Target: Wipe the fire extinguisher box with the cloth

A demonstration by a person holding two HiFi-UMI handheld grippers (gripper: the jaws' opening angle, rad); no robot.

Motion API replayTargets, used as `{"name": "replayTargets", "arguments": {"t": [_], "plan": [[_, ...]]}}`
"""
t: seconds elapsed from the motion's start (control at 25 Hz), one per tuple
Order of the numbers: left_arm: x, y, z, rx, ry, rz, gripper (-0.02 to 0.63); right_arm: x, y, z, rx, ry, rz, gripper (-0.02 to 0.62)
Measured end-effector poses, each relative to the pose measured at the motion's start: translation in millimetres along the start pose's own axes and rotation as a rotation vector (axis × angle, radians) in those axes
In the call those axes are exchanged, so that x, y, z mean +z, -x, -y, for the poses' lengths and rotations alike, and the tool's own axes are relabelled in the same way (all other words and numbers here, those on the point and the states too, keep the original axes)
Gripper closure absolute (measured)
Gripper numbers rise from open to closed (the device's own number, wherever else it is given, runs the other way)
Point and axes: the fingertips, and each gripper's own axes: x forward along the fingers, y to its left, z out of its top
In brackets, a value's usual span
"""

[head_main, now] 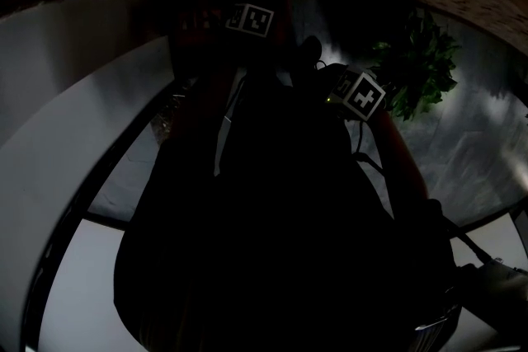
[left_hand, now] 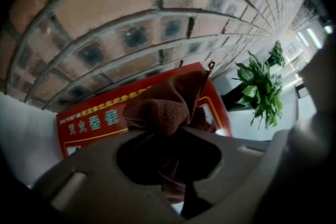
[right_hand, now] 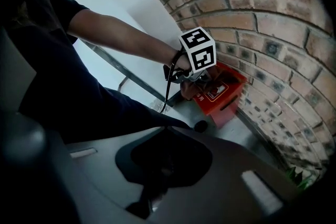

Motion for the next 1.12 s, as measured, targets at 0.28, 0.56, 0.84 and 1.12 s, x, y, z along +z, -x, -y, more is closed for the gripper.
{"name": "replayTargets", "arguments": {"t": [0.28, 0.56, 0.84, 1.12], "plan": [[22, -3, 46, -0.054, -0.081, 0.005, 0.557, -12, 11, 7, 0.000, -0.023, 0.001, 0.597], [35, -4, 75, -0.099, -0.162, 0.008, 0.557, -8, 15, 13, -0.006, -0.029, 0.001, 0.597], [38, 6, 108, -0.266, -0.161, 0.043, 0.557, 0, 15, 12, -0.002, -0.018, 0.000, 0.597], [28, 40, 4, -0.157, -0.028, 0.147, 0.557, 20, 7, 9, -0.004, 0.037, -0.019, 0.597]]}}
